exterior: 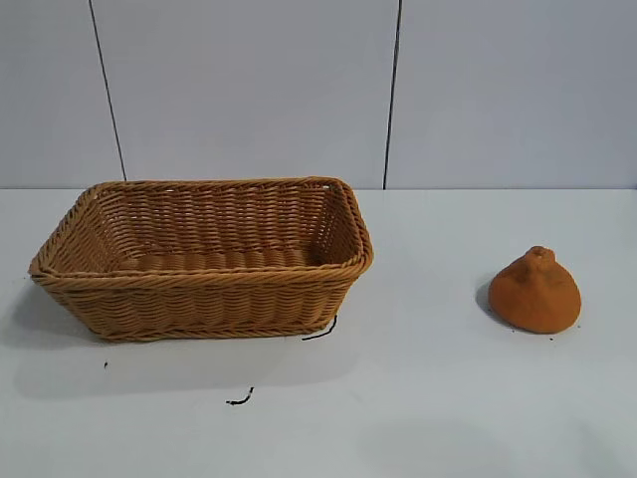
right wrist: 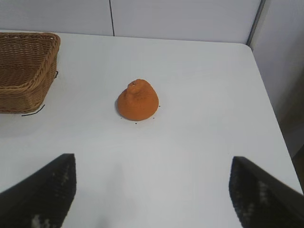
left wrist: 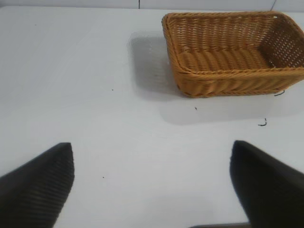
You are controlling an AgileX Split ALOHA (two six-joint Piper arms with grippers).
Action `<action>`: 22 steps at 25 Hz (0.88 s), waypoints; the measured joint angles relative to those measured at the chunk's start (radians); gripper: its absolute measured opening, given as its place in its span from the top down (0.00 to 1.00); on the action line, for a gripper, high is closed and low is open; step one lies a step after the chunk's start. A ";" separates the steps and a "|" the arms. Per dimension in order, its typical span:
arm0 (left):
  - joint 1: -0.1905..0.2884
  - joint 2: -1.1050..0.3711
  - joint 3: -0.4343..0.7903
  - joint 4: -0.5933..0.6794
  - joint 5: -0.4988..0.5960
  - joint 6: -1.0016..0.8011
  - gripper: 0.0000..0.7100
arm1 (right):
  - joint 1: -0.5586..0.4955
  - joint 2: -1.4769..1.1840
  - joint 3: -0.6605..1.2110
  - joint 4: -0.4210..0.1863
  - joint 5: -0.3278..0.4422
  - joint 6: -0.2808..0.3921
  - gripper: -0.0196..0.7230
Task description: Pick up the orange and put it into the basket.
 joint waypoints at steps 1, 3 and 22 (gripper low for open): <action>0.000 0.000 0.000 0.000 0.000 0.000 0.10 | 0.000 0.000 0.000 0.000 0.000 0.000 0.13; 0.000 0.000 0.000 0.000 0.000 0.000 0.10 | 0.000 0.000 0.000 0.000 0.000 0.000 0.13; 0.000 0.000 0.000 0.000 -0.001 0.000 0.10 | 0.000 0.749 -0.355 -0.011 -0.051 0.063 0.13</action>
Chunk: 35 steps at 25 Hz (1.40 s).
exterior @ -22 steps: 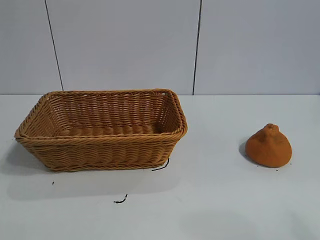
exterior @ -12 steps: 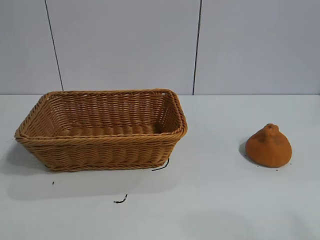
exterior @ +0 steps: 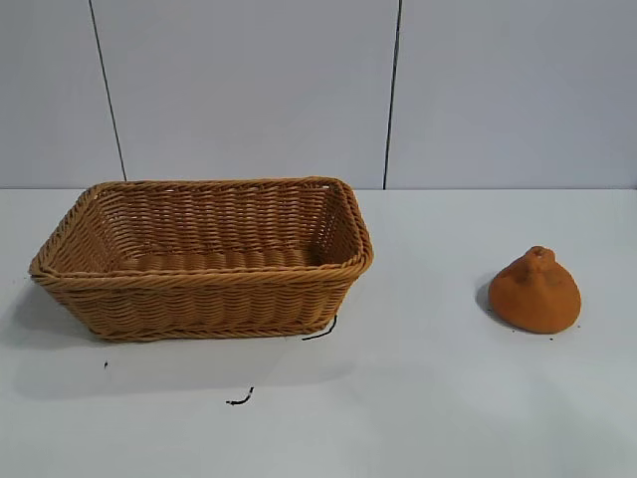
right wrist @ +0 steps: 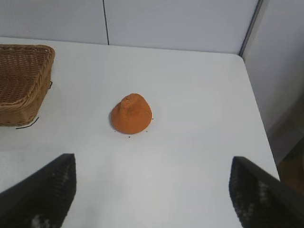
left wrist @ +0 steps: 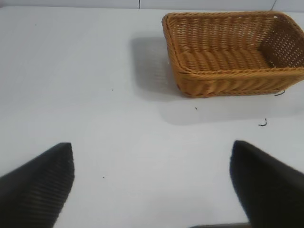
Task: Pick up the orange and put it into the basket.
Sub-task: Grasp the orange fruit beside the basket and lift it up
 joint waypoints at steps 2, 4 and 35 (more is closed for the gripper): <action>0.000 0.000 0.000 0.000 0.000 0.000 0.10 | 0.000 0.136 -0.052 0.000 -0.001 0.003 0.13; 0.000 0.000 0.000 0.000 0.000 0.000 0.10 | 0.000 0.261 -0.109 0.000 -0.007 0.006 0.13; 0.000 0.000 0.000 0.000 0.000 0.000 0.10 | 0.080 1.362 -0.569 0.014 -0.109 0.013 0.13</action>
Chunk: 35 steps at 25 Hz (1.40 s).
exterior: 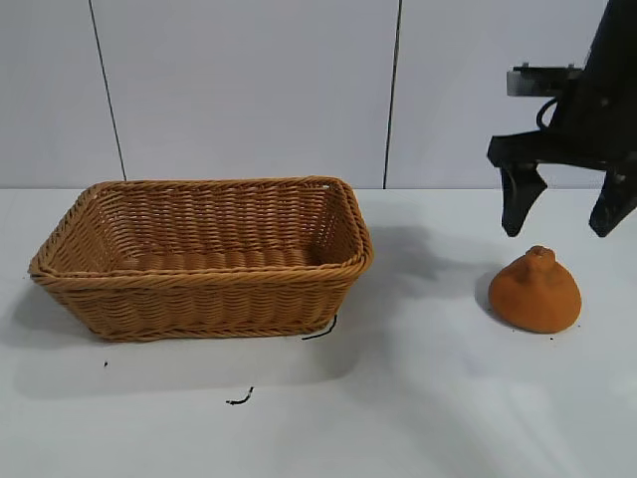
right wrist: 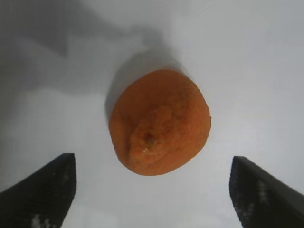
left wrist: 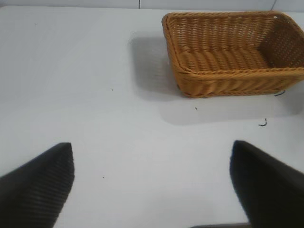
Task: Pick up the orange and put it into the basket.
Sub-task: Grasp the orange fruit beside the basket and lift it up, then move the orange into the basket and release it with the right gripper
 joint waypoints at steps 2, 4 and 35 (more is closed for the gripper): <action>0.000 0.000 0.000 0.000 0.000 0.000 0.10 | 0.000 0.030 -0.001 0.000 -0.008 0.000 0.13; 0.000 0.000 0.000 0.000 0.000 0.000 0.10 | 0.000 0.043 -0.001 0.000 -0.009 0.000 0.15; 0.000 0.000 0.000 0.000 0.001 0.000 0.10 | 0.167 -0.053 -0.593 -0.008 0.312 0.000 0.87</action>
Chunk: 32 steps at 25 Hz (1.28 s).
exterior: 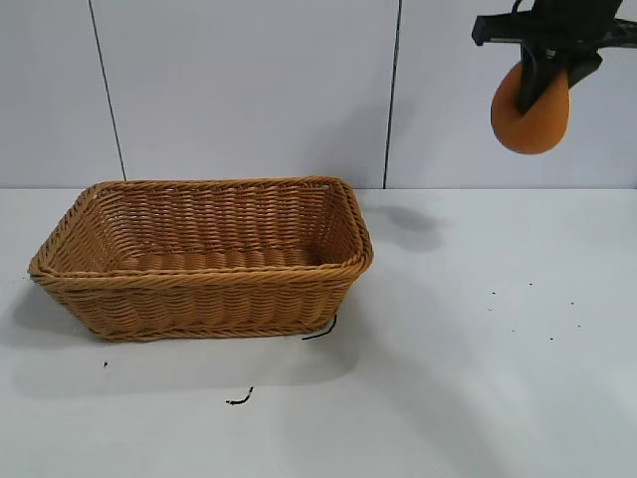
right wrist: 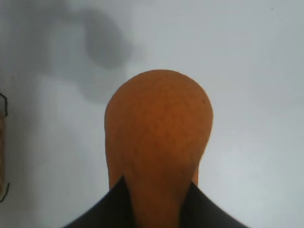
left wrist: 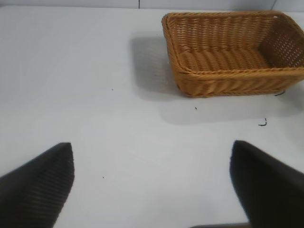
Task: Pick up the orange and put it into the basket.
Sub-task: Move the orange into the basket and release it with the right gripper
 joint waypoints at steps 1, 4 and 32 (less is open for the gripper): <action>0.000 0.000 0.000 0.000 0.000 0.000 0.10 | 0.035 0.000 0.000 0.000 0.000 0.000 0.87; 0.000 0.000 0.000 0.000 0.000 0.000 0.10 | 0.127 0.001 0.000 0.001 -0.017 0.000 0.87; 0.000 0.000 0.000 0.000 0.000 0.000 0.10 | 0.386 0.308 -0.103 0.037 -0.110 0.009 0.12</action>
